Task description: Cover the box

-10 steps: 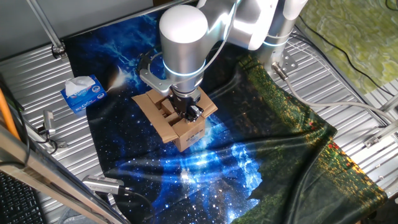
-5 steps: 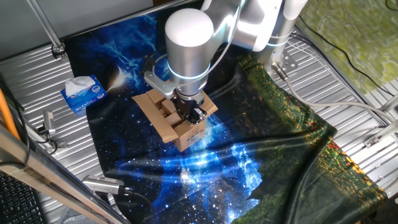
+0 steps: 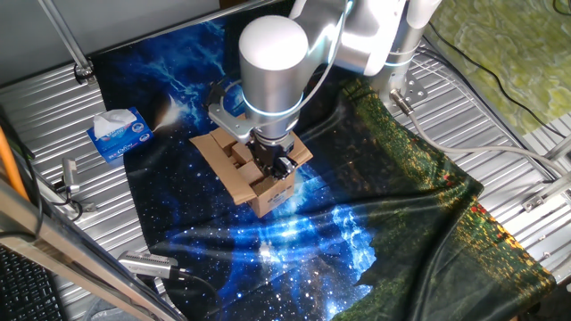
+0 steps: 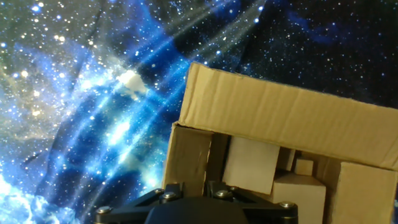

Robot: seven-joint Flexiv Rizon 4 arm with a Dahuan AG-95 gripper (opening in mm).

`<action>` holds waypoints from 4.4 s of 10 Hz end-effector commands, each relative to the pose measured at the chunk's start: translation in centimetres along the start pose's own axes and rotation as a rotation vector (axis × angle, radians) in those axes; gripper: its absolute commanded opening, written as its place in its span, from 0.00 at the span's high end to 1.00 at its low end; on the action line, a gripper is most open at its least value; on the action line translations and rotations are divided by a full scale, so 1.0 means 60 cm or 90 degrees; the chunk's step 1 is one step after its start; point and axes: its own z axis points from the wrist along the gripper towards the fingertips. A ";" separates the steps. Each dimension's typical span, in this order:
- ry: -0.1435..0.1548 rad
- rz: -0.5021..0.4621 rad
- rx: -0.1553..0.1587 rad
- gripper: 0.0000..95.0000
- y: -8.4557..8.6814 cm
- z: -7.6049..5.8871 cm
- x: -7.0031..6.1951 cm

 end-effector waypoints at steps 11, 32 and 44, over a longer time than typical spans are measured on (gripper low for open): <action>0.030 -0.055 -0.027 0.80 -0.044 -0.066 0.064; 0.135 -0.041 -0.063 0.80 -0.004 -0.053 0.146; 0.197 -0.013 -0.082 0.80 0.021 -0.043 0.167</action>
